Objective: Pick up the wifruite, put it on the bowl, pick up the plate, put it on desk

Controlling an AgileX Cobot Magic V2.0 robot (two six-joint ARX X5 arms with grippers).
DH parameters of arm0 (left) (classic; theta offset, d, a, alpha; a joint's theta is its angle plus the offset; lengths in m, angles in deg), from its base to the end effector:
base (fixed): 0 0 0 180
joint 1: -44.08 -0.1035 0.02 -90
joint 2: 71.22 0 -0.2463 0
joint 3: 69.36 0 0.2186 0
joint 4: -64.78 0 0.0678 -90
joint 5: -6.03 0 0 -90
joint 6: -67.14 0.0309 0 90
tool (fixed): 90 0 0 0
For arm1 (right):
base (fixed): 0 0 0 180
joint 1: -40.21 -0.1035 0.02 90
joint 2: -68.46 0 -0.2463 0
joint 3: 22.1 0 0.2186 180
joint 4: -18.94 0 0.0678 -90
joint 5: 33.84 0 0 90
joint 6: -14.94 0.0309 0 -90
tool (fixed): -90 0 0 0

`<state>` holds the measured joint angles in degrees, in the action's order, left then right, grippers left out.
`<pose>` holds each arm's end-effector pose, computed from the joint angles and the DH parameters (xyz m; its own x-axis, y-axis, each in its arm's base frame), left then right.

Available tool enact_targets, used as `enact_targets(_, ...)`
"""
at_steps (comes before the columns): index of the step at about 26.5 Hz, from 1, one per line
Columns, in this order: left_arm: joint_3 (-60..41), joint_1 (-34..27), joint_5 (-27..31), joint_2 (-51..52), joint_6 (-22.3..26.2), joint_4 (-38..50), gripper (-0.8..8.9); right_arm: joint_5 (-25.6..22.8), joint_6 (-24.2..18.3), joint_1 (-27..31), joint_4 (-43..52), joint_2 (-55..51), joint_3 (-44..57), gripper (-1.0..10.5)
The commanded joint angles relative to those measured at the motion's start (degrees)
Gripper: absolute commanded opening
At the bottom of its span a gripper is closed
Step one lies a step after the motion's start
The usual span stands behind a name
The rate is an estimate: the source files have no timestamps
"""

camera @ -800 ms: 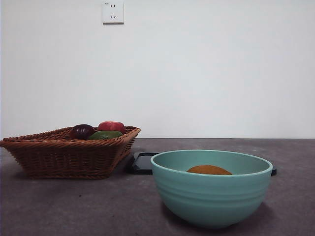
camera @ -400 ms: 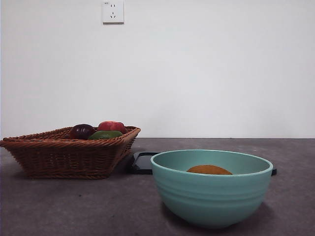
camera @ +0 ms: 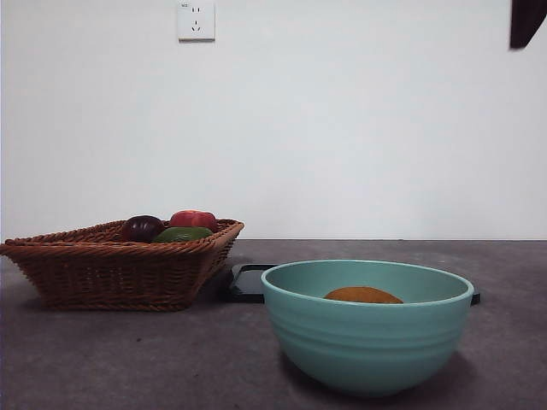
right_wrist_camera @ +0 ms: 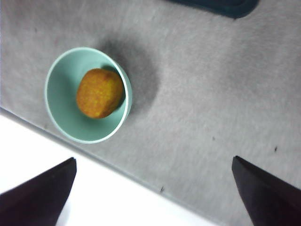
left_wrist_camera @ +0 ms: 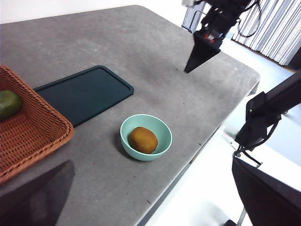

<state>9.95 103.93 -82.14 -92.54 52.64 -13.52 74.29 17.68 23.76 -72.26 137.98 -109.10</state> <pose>0.0003 0.0014 0.3442 0.4984 -0.7945 -0.3469 0.7785 0.5862 -0.2241 0.1599 0.0572 0.3066 0.1674 0.3739 -0.9122 -0.3084 0.8987 0.3118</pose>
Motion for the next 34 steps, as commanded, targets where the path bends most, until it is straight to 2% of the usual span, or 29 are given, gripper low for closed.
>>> enact_targets(1,0.55,0.55,0.33,0.02,-0.09,0.72,5.72,-1.57,-1.07,-2.84,1.95,3.5,-1.03,5.8)
enact_targets(6,0.55,0.52,0.33,0.02,-0.09,0.7,5.72,-5.68,-2.38,-7.06,3.96,9.53,-1.01,5.8)
enact_targets(20,0.55,0.52,0.33,0.02,-0.09,0.72,5.71,-5.53,-4.79,-11.13,9.33,24.98,-0.98,5.8)
enact_targets(33,0.55,0.52,0.33,0.02,-0.09,0.72,5.71,-6.23,-5.05,-15.15,11.47,29.9,-0.61,5.8)
enact_targets(34,0.55,0.52,0.33,0.02,-0.09,0.72,5.71,-6.23,-5.03,-15.26,12.13,30.14,-0.39,5.4)
